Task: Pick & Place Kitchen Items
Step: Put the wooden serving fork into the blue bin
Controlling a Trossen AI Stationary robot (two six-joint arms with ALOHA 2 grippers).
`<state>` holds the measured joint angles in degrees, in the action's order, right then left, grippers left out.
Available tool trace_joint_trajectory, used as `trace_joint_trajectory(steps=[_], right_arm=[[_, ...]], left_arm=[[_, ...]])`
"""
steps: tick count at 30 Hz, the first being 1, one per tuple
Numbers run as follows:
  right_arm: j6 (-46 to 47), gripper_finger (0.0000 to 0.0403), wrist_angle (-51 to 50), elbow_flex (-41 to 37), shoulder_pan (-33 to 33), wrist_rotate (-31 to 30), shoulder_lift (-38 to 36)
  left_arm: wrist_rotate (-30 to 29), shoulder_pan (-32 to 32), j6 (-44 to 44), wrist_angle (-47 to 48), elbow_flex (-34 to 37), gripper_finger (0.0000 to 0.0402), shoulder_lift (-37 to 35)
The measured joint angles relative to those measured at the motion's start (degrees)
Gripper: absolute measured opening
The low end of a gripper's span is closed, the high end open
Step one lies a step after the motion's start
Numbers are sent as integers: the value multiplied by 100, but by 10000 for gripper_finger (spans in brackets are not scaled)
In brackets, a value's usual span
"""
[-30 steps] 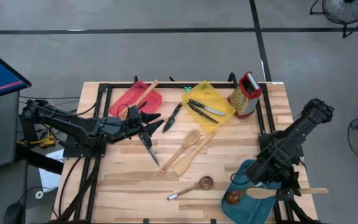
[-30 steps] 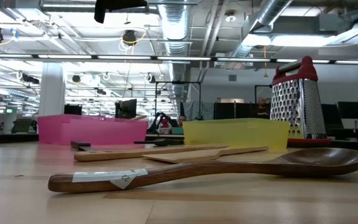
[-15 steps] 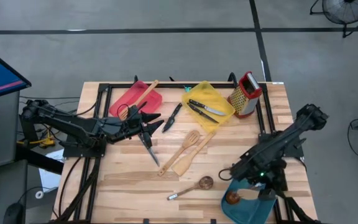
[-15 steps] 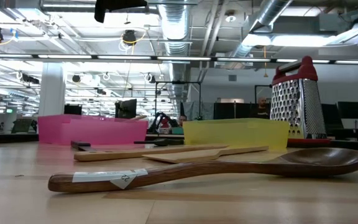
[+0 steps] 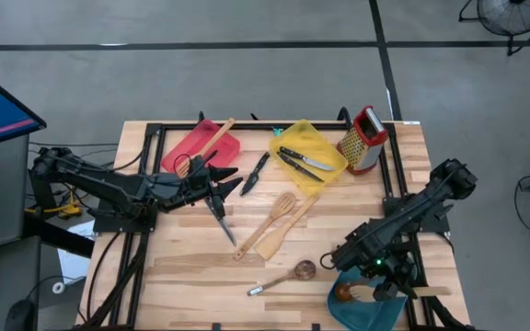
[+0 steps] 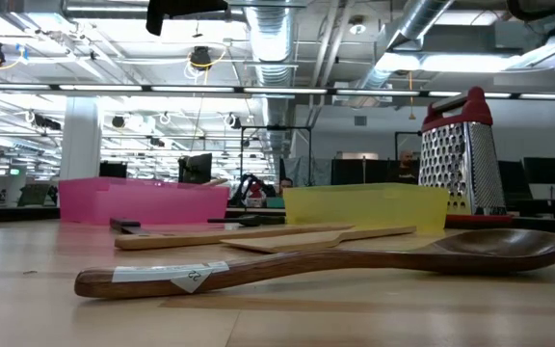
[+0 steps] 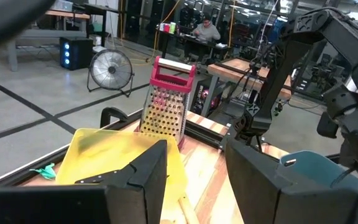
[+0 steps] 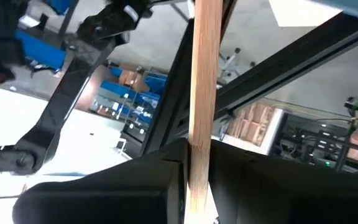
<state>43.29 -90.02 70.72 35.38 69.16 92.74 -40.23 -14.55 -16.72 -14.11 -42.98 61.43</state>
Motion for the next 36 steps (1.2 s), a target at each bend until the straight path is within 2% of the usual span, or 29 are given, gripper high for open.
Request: trace_joint_trajectory(steps=[14, 36], right_arm=[[-585, 38, -8, 15, 144, 159, 570], [-584, 40, 53, 13, 168, -384, 600]], left_arm=[[2, 0, 145, 47, 2, 144, 2], [2, 0, 145, 109, 2, 144, 2]])
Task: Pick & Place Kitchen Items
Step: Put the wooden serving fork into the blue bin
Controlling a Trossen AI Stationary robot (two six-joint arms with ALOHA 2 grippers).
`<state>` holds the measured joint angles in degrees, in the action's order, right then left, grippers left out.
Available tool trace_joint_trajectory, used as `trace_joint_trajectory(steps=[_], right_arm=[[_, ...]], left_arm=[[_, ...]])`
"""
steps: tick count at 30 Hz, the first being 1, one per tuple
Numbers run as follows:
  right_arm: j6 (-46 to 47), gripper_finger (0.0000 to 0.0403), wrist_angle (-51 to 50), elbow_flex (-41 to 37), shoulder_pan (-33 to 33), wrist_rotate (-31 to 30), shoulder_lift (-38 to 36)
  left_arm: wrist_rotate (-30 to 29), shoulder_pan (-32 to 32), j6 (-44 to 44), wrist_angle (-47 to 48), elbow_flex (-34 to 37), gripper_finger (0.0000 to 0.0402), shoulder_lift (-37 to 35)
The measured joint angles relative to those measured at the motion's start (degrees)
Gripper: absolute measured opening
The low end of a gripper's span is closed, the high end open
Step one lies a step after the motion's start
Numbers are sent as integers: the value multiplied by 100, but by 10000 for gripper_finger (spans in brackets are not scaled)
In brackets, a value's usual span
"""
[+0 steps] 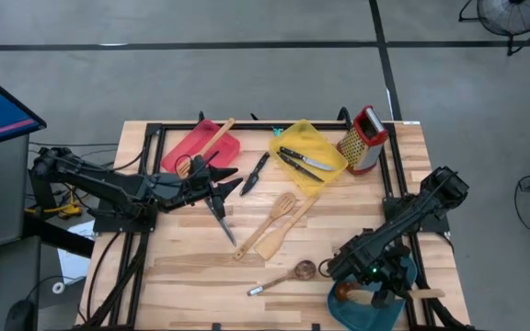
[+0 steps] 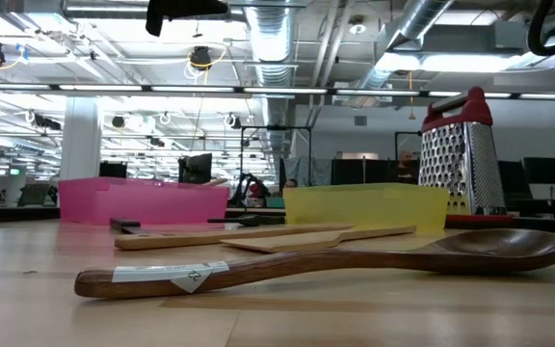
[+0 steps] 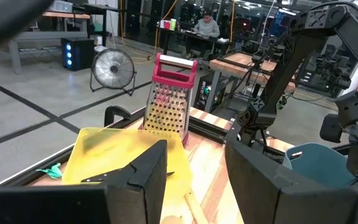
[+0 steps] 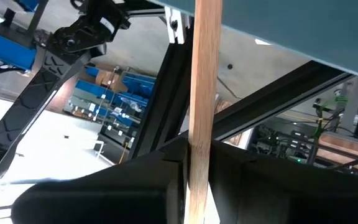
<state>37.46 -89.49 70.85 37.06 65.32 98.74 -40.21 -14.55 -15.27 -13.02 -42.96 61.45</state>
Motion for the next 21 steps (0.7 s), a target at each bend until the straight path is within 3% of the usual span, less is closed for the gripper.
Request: trace_joint_trajectory(steps=[9, 21], right_arm=[[98, 63, -18, 0, 0, -135, 0], [115, 63, -23, 0, 0, -135, 0]], left_arm=[[0, 0, 0, 11, 0, 144, 0], [0, 0, 0, 17, 0, 144, 0]])
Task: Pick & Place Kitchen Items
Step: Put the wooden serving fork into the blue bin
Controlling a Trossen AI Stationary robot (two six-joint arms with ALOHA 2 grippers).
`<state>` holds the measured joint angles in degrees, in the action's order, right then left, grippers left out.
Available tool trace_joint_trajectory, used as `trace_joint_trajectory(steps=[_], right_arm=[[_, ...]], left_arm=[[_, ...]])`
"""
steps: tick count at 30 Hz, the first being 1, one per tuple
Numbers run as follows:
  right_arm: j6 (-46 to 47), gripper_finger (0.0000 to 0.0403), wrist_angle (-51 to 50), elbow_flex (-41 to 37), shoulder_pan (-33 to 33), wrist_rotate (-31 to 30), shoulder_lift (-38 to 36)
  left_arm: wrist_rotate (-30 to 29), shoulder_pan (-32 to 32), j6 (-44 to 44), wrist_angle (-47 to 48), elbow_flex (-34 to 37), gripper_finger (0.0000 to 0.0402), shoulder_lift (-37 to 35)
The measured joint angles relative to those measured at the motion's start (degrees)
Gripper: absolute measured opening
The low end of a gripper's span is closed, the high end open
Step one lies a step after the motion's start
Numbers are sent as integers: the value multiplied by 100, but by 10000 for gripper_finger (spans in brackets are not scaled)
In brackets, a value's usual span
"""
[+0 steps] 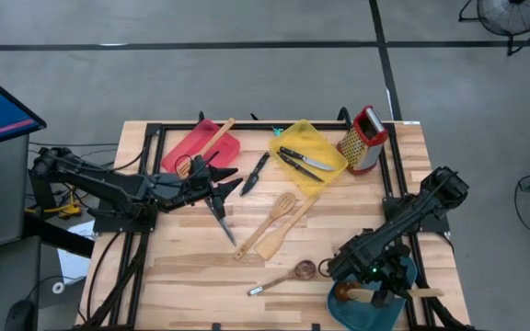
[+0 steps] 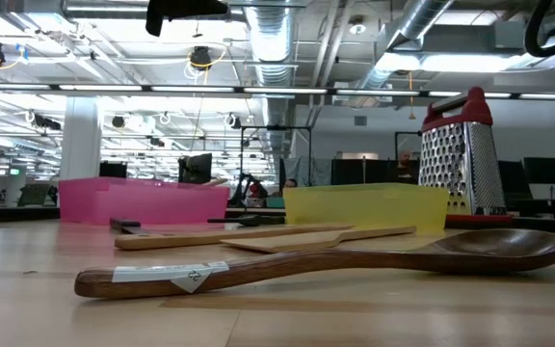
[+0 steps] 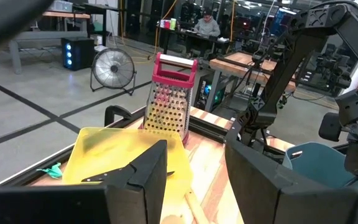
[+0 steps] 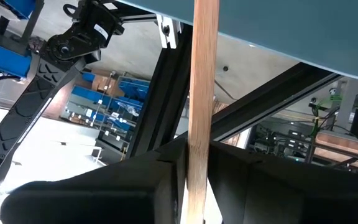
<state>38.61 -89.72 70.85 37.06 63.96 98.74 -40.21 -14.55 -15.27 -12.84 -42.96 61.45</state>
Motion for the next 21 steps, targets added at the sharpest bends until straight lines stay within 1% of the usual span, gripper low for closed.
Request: trace_joint_trajectory(steps=[17, 21], right_arm=[[0, 64, -2, 0, 0, 70, 0], [87, 80, 0, 0, 0, 70, 0]], left_arm=[[0, 0, 0, 0, 0, 144, 0], [0, 0, 0, -1, 0, 144, 0]])
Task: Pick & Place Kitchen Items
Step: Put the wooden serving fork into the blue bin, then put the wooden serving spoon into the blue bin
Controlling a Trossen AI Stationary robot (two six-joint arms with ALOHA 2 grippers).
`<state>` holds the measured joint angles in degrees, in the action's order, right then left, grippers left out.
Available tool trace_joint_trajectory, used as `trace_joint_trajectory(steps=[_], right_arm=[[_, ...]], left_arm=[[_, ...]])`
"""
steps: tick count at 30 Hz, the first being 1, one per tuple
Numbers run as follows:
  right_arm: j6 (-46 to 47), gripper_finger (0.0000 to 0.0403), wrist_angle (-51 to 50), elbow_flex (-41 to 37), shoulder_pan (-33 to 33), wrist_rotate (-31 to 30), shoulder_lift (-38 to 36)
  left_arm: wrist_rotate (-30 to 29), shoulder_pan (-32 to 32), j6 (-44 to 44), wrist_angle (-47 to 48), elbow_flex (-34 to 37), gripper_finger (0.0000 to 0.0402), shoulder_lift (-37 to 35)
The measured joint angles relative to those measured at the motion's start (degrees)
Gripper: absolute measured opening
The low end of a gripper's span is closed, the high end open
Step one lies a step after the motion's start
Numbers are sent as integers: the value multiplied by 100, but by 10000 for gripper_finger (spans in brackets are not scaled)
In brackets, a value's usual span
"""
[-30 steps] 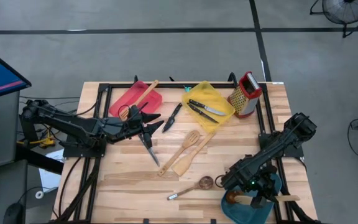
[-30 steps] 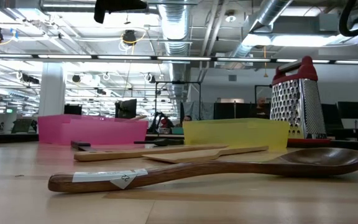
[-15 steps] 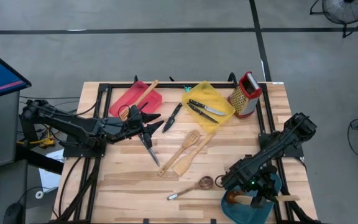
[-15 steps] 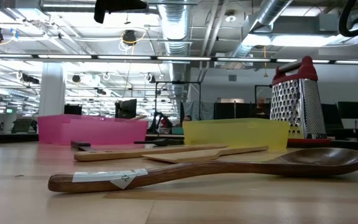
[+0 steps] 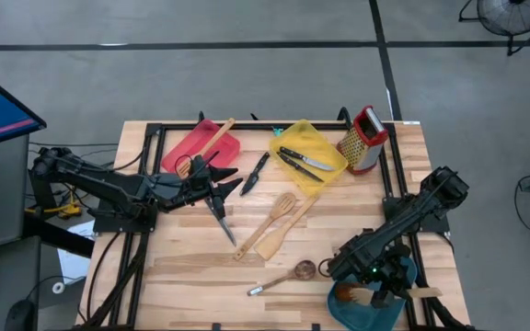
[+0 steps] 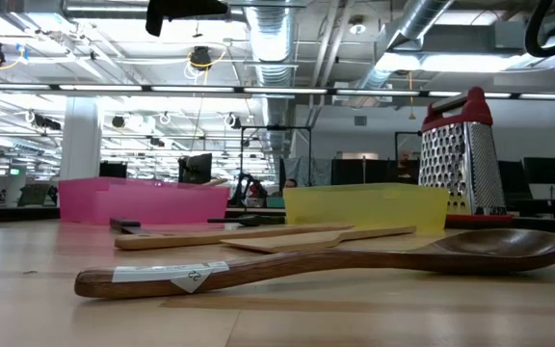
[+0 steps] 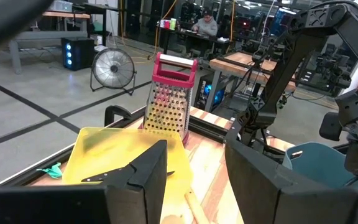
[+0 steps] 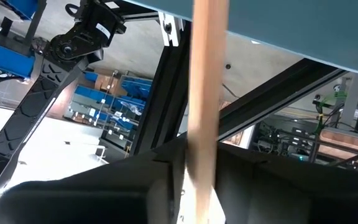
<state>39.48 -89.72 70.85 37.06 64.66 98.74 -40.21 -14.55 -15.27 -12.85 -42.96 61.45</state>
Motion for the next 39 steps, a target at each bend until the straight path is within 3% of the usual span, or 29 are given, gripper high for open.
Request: trace_joint_trajectory(steps=[9, 13, 23, 27, 35, 39], right_arm=[[5, 199, 3, 0, 0, -7, 0], [6, 232, 3, 0, 0, -9, -2], [244, 240, 3, 0, -132, -21, -11], [257, 240, -20, 149, -394, -111, -104], [642, 240, -24, 1168, -936, -1248, -628], [570, 240, 67, 1597, -1252, -2316, -890]], left_arm=[[0, 0, 0, 1, 0, 144, 0], [0, 0, 0, 1, 0, 144, 0], [9, 0, 0, 1, 0, 146, 0], [291, -1, 0, -1, 0, 153, 0], [413, -1, 0, 5, 0, 160, 0], [413, -2, 0, 3, 0, 160, 0]])
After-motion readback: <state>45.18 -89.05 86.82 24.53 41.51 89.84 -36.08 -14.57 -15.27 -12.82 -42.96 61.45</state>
